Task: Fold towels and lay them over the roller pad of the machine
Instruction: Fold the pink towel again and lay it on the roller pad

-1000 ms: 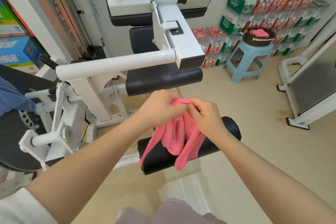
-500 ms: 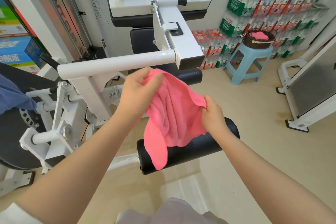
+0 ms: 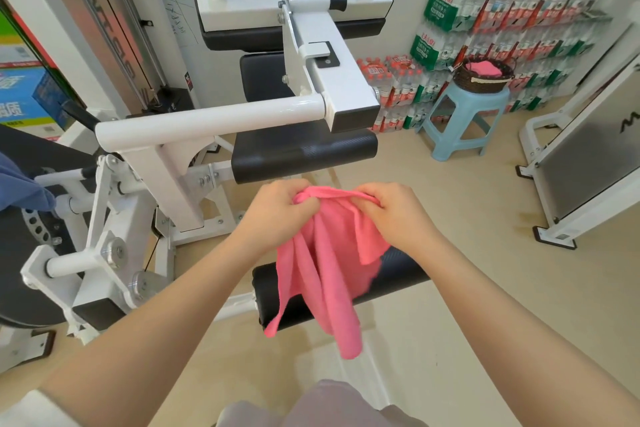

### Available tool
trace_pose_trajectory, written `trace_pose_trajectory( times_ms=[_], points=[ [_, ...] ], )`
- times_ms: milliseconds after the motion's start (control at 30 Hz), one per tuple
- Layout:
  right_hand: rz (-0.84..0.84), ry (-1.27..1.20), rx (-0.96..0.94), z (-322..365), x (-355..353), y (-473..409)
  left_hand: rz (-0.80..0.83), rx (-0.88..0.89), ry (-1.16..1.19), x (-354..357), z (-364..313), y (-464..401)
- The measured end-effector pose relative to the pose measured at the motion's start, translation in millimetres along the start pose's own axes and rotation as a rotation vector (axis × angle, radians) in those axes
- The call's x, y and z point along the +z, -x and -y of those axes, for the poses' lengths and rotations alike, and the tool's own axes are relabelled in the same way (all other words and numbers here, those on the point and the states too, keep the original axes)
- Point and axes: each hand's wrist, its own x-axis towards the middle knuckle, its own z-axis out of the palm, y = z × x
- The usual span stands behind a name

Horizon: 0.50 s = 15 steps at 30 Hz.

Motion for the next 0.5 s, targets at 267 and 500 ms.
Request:
trace_pose_trajectory(
  times_ms=[267,500],
  points=[
    [0.149,-0.8,0.219,11,-8,7,-0.056,-0.199,0.146,-10,4,-3],
    [0.209,-1.034,0.165,18,-6,5,0.043,-0.182,0.404,-22,-10,4]
  ],
)
